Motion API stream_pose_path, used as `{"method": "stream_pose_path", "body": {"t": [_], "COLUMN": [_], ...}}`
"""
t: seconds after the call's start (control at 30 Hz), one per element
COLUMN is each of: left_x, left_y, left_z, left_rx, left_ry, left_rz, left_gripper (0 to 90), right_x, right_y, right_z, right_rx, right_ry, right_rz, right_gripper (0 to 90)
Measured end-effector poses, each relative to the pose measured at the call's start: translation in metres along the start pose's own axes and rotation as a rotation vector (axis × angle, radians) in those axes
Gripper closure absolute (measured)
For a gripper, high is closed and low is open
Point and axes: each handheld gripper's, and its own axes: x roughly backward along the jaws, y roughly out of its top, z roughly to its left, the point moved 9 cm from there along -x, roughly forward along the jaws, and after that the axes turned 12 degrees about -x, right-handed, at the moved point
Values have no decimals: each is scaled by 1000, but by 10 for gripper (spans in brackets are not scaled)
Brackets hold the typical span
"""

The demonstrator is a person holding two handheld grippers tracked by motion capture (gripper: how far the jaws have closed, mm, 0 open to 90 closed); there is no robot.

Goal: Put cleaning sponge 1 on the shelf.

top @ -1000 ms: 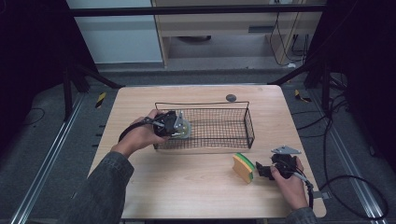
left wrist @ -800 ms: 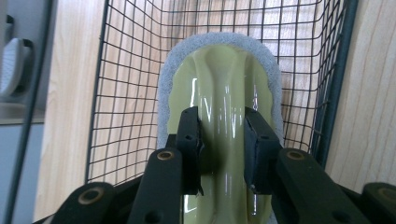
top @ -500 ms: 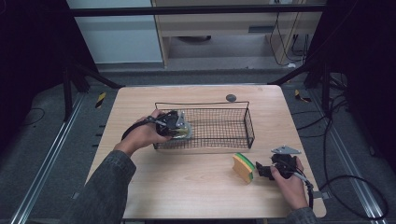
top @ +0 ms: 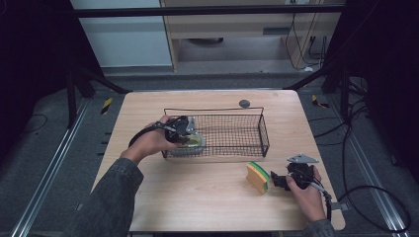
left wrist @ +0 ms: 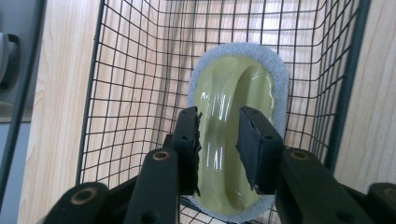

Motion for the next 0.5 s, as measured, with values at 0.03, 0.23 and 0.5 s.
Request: {"method": "stream_pose_path", "body": {"t": [0.03, 0.23, 0.5], "left_x": [2, 15, 33], "left_y": [1, 7, 12], "left_z": [1, 4, 11], "left_rx": [3, 43, 125], "left_ry": [7, 35, 95], "left_rz": [-8, -59, -87], "left_gripper": [667, 605, 412], "right_x": [0, 0, 0], "right_y": [0, 0, 0], "right_z": [0, 0, 0], "right_rx": [0, 0, 0], "right_ry": [0, 0, 0], "right_rz": [0, 0, 0], "right_gripper": [9, 8, 8]}}
